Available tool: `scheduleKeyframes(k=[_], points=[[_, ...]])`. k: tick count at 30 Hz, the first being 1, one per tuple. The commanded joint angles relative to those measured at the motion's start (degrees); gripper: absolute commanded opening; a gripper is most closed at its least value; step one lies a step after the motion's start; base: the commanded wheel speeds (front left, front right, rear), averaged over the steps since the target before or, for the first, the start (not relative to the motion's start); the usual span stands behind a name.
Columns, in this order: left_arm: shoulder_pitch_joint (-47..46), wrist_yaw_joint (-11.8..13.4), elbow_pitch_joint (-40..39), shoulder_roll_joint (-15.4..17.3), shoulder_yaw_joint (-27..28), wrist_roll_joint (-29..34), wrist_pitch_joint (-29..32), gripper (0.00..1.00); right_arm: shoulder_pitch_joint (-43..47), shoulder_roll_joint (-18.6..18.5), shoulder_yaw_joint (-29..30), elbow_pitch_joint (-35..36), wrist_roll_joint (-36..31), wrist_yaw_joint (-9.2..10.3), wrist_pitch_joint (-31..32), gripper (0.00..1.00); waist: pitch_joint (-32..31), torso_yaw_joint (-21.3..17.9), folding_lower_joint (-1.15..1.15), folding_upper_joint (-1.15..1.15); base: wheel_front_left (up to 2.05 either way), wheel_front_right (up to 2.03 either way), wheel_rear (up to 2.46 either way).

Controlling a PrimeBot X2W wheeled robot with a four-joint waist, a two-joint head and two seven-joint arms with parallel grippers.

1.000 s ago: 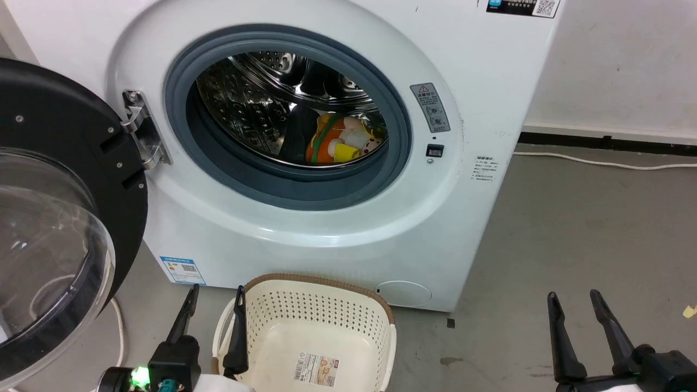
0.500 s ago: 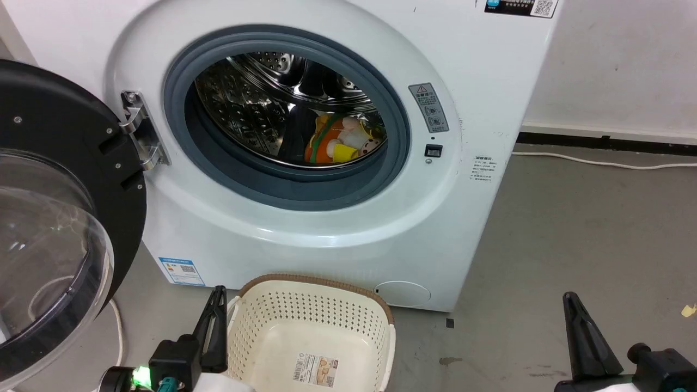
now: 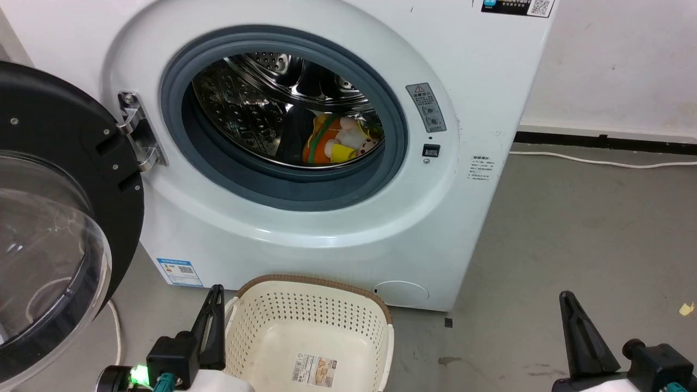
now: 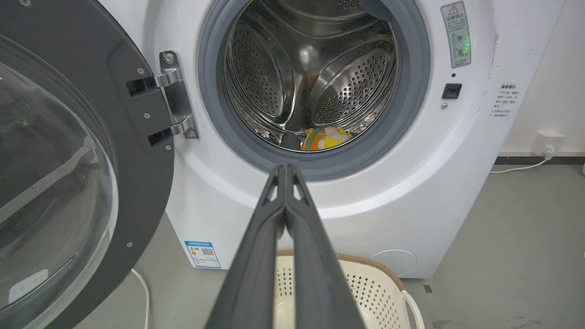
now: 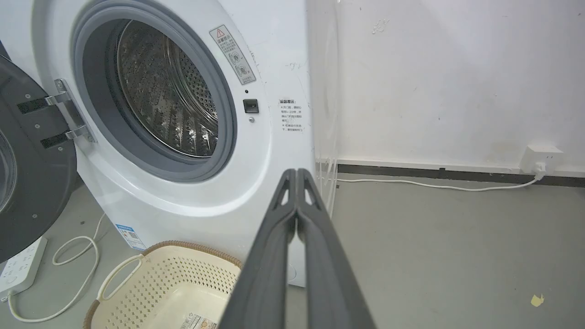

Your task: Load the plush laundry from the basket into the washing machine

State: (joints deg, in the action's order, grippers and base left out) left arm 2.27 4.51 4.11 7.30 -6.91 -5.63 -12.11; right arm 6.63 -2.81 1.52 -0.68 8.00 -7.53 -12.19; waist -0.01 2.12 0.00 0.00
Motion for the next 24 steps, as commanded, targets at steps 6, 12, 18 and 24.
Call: scheduleKeyframes(k=[6,12,18,24], points=[[-0.5,-0.5,-0.5,-0.5,0.6,0.8,1.0,0.0,-1.3,0.0,-0.2,0.1,-0.9,0.01,1.0,0.0,0.0,-0.1,0.0,0.0,0.0,0.0,0.0],[-0.6,-0.7,-0.8,-0.8,1.0,1.1,1.7,0.0,-1.6,0.0,-0.3,0.2,-1.3,0.01,1.7,0.0,0.0,-0.3,0.0,0.0,0.0,0.0,0.0],[-0.7,-1.0,-1.0,-1.0,1.4,1.4,2.4,0.0,-2.0,0.0,-0.3,0.2,-1.8,0.01,2.4,0.0,0.0,-0.4,0.0,0.0,0.0,0.0,0.0],[-0.9,-1.2,-1.2,-1.3,1.8,1.7,3.1,0.0,-2.3,0.0,-0.4,0.2,-2.2,0.02,3.1,0.0,0.0,-0.5,0.0,0.0,0.0,0.0,0.0]])
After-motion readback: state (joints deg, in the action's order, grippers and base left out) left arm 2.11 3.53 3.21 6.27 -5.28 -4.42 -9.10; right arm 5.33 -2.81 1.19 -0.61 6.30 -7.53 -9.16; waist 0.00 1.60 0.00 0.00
